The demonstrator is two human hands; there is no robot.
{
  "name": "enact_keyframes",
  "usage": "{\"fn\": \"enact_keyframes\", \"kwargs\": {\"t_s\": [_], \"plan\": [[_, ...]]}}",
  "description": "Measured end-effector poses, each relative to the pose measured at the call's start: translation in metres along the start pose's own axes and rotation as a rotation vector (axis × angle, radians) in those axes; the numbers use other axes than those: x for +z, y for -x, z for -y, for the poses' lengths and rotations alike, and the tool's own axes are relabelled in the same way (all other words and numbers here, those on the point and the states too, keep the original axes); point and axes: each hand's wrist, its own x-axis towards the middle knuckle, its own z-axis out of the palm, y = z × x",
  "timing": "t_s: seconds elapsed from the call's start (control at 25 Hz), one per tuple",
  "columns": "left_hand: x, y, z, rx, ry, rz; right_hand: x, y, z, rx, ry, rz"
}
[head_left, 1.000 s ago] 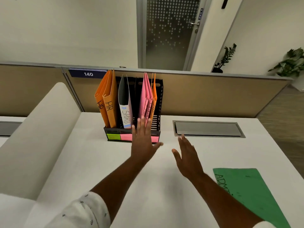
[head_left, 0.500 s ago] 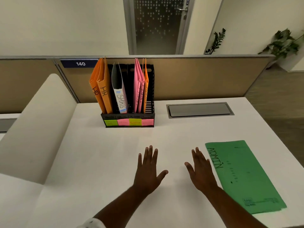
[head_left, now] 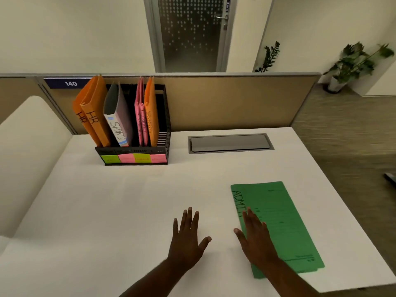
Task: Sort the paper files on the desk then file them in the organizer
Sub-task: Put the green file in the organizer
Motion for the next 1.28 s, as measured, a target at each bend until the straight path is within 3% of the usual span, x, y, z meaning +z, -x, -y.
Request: {"fn": "enact_keyframes", "kwargs": {"t_s": [0.4, 0.84, 0.96, 1.16, 1.28], "plan": [[0.06, -0.007, -0.136, -0.106, 0.057, 0.113, -0.022, 0.012, -0.136, 0.023, 0.036, 0.149], [0.086, -0.019, -0.176, -0.287, 0.325, 0.288, -0.014, 0.022, -0.201, 0.062, 0.04, 0.237], [0.085, -0.032, -0.189, -0.394, 0.512, 0.256, -0.015, 0.022, -0.207, 0.055, 0.044, 0.269], [0.087, -0.062, -0.187, -0.83, 0.959, 0.184, -0.019, 0.02, -0.209, 0.051, 0.015, 0.272], [0.084, -0.066, -0.179, -0.824, 1.063, 0.235, -0.017, 0.022, -0.213, 0.034, 0.02, 0.272]]}}
